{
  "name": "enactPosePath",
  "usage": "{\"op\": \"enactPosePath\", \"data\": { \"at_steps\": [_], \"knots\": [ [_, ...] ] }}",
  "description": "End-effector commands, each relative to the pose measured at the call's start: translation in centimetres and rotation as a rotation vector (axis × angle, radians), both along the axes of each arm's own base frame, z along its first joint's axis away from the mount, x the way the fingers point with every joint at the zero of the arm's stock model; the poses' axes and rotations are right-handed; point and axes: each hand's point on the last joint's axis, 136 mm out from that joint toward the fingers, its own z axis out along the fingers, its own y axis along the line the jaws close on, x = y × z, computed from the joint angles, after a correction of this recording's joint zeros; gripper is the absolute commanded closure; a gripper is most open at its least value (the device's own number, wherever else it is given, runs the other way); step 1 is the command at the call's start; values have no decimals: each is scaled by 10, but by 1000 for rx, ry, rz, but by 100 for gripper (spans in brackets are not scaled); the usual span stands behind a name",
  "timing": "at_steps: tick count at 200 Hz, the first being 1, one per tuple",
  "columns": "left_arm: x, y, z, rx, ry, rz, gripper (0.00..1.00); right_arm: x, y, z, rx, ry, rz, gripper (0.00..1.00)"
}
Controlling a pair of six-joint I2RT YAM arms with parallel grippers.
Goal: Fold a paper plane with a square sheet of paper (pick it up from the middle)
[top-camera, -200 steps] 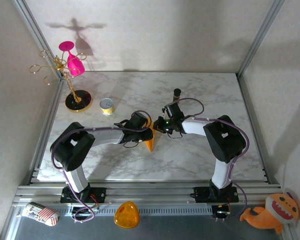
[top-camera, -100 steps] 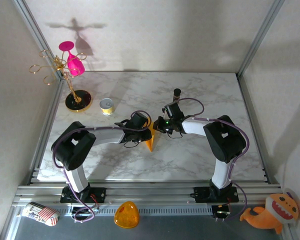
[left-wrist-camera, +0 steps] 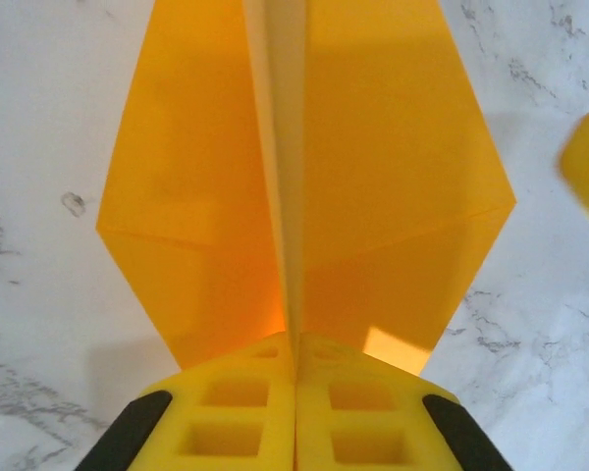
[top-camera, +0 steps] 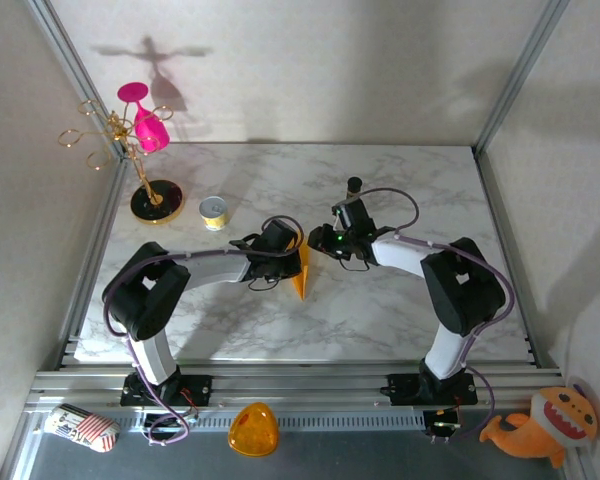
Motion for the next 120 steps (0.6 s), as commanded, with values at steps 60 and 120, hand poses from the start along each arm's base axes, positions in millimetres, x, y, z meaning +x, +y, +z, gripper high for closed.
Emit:
{"op": "enactPosePath", "data": {
  "at_steps": [60,120],
  "knots": [
    [63,49,18,338,-17,9,94,17,-71,15,-159,-118,-204,34],
    [116,40,17,393,-23,39,90,15,-79,4,-149,-76,-225,33]
  ]
}}
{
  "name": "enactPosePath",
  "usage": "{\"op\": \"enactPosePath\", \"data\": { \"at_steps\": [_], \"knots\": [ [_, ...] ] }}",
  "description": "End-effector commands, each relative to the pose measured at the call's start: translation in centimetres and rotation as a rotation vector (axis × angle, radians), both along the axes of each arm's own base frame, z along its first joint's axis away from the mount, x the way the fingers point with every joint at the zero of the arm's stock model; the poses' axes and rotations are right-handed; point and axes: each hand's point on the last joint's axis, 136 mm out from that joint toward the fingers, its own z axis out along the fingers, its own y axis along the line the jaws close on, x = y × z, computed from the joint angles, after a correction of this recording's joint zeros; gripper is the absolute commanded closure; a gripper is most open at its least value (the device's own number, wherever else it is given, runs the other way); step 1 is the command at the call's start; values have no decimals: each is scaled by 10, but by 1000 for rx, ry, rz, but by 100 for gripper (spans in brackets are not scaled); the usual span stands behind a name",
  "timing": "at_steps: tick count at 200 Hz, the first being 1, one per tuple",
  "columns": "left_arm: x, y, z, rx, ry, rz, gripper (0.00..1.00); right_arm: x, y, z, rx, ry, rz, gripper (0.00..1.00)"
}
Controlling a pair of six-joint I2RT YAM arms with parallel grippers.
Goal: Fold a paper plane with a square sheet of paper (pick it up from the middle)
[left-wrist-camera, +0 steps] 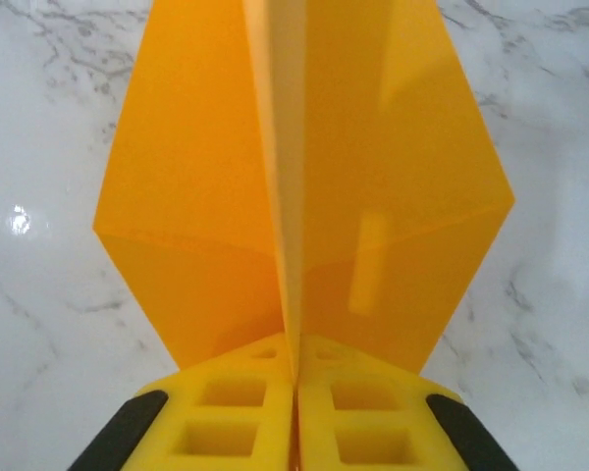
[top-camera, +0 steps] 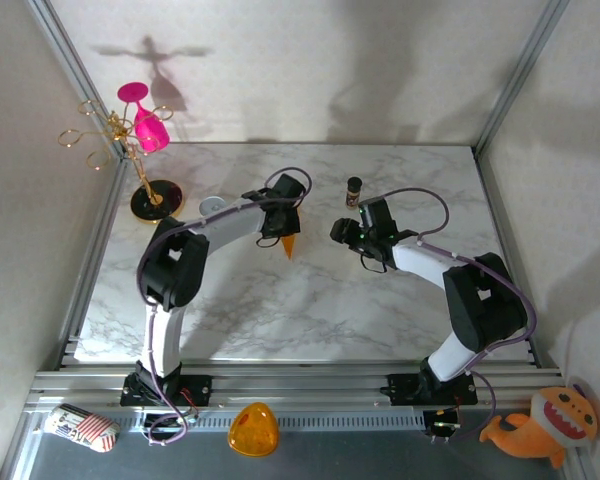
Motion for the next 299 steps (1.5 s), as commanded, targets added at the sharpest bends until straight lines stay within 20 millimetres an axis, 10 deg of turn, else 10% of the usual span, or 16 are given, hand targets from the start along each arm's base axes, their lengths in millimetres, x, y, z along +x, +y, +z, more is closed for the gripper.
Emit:
{"op": "enactPosePath", "data": {
  "at_steps": [1,299],
  "knots": [
    [6,9,-2,71,33,-2,90,-1,-4,-2,-4,11,-16,33],
    [6,18,-68,262,132,-13,51,-5,1,-13,23,52,2,33]
  ]
}}
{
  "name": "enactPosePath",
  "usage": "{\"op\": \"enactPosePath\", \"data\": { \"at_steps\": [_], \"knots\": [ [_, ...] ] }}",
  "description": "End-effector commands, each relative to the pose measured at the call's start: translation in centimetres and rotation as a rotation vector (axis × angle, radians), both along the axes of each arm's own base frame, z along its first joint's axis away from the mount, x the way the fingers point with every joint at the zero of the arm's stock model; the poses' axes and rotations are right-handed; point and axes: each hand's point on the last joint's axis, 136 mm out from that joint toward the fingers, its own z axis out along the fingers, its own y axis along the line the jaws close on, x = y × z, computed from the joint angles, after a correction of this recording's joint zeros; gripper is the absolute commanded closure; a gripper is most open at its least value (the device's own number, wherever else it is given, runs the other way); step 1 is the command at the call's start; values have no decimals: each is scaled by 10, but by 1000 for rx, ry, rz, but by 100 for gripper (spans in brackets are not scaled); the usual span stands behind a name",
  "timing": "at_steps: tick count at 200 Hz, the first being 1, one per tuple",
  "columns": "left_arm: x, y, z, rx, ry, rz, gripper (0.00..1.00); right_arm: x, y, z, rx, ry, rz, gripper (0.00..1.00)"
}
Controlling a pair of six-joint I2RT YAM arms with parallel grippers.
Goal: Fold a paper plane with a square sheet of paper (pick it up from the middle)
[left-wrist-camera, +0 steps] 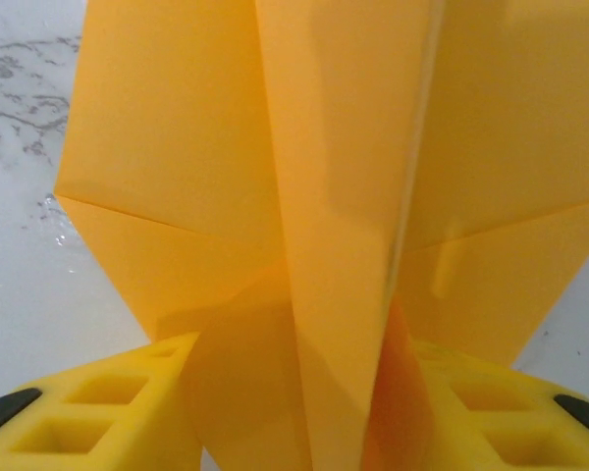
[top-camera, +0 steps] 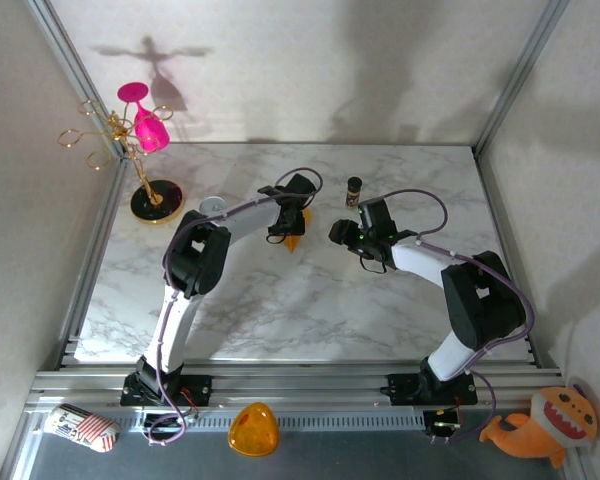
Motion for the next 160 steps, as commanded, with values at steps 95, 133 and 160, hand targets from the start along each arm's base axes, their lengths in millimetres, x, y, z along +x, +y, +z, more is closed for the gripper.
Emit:
{"op": "enactPosePath", "data": {
  "at_steps": [95,133,160],
  "knots": [
    [-8,14,-33,165,63,-32,44,-2,-2,-8,4,23,-8,33],
    [4,1,-1,93,-9,-15,49,-1,-1,-7,10,22,-8,33],
    [13,-4,30,48,-77,7,50,-1,0,-7,12,24,-7,33]
  ]
}}
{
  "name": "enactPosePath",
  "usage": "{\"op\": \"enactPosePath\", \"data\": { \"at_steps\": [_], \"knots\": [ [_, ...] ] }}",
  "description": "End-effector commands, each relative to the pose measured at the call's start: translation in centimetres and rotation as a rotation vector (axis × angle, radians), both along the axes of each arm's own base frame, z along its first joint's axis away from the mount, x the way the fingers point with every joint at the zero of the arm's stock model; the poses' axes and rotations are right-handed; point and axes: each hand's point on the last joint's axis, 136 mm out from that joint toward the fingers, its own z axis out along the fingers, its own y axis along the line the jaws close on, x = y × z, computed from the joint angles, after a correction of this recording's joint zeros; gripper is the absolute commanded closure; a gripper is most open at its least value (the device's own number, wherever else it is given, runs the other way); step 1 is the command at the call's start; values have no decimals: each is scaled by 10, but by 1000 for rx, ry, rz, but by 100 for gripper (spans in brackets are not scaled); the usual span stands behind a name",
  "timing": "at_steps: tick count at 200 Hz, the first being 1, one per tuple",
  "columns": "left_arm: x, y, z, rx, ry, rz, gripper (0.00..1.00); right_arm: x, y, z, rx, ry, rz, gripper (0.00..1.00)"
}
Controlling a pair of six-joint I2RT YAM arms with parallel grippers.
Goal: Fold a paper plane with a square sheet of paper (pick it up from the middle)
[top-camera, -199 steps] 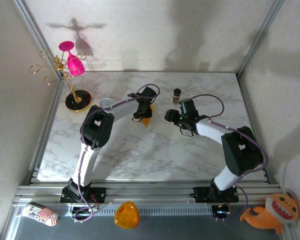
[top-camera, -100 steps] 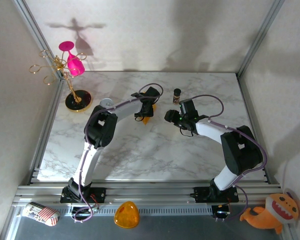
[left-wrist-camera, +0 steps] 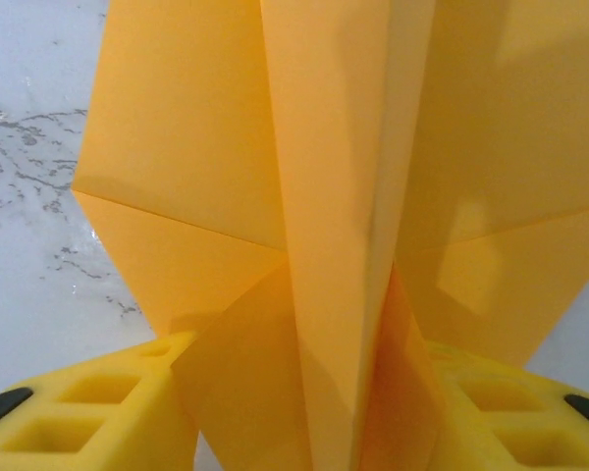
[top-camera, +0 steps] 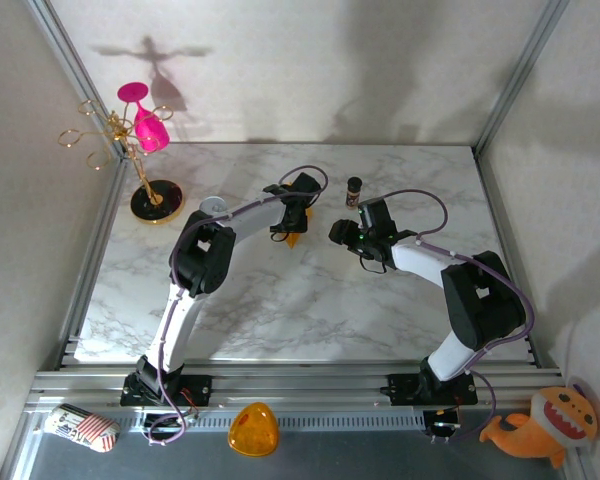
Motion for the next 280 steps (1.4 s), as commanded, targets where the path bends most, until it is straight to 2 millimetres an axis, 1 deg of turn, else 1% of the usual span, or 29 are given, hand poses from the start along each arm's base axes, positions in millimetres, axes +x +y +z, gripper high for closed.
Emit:
{"op": "enactPosePath", "data": {
  "at_steps": [1,38,70,104,127,143,157,168,176,180,181,187,200,208,217,218,225,231,247,260,266,280],
  "knots": [
    [1,-2,27,-14,-33,11,50,-1,-1,-7,8,21,-2,33],
    [3,-2,44,-32,-60,15,50,-1,-1,-6,9,20,-5,33],
    [3,-6,60,-66,-82,16,48,-1,-2,-6,5,19,-13,33],
    [3,-6,86,-94,-131,26,45,3,-5,1,-6,1,-28,32],
    [2,-2,113,-119,-187,43,44,7,-10,10,-30,-26,-38,30],
    [0,5,141,-150,-254,65,43,14,-16,23,-57,-64,-52,26],
    [-5,16,169,-174,-336,97,41,20,-23,42,-82,-118,-63,21],
    [-11,30,192,-181,-412,131,36,24,-33,60,-120,-175,-82,16],
    [-17,45,209,-180,-476,163,32,27,-41,73,-156,-223,-97,9],
    [-21,53,212,-171,-498,178,29,28,-46,81,-176,-251,-106,7],
    [-21,54,218,-177,-515,182,29,29,-47,83,-181,-259,-108,6],
    [-28,68,227,-169,-560,205,25,30,-55,93,-217,-299,-124,2],
    [-45,102,243,-136,-663,281,15,30,-76,115,-304,-387,-164,1],
    [-56,123,248,-119,-719,322,8,29,-91,127,-361,-440,-201,1],
    [-69,149,251,-98,-784,378,3,26,-109,138,-420,-493,-246,1],
    [-71,151,254,-101,-795,385,2,26,-111,139,-427,-498,-252,1],
    [-82,172,248,-77,-829,430,1,23,-126,147,-466,-531,-298,1],
    [-92,188,248,-68,-865,464,0,20,-140,152,-505,-554,-346,1],
    [-120,234,235,-18,-935,577,0,9,-177,154,-602,-600,-470,1],
    [-141,268,219,21,-965,670,0,1,-199,147,-637,-619,-528,1],
    [-150,282,212,40,-976,710,1,-2,-209,139,-648,-620,-548,1],
    [-166,303,198,76,-1014,739,0,-6,-229,125,-661,-616,-604,1]
  ]
}}
